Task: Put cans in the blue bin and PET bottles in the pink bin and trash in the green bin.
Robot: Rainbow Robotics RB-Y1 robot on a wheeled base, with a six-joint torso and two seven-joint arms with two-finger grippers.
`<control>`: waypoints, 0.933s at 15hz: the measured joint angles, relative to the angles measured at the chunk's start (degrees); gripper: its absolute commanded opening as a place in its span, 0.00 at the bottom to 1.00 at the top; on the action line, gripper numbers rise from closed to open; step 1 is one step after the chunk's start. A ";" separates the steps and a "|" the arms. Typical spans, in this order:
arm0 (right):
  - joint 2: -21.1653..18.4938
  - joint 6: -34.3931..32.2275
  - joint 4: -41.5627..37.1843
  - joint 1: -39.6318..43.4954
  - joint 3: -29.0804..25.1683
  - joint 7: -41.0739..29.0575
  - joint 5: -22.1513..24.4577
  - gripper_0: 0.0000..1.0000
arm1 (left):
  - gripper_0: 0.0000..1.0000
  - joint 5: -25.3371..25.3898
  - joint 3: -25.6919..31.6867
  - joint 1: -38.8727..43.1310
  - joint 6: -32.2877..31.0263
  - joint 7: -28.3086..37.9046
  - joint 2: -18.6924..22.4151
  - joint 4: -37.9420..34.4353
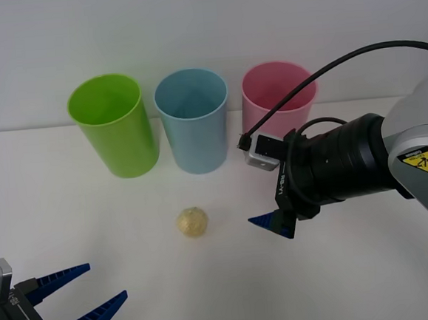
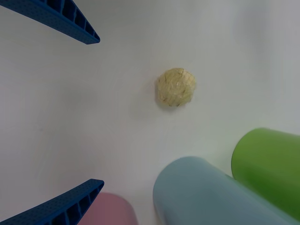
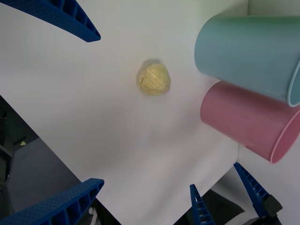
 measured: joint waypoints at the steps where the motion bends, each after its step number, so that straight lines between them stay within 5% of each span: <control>1: 0.43 -0.01 1.62 -1.05 1.15 -0.22 0.24 1.00 | 1.00 0.00 0.00 0.00 0.00 0.00 0.00 0.00; 14: 11.45 0.88 17.18 -4.80 7.90 -0.65 6.66 1.00 | 1.00 0.00 0.00 0.00 0.00 0.00 0.00 0.00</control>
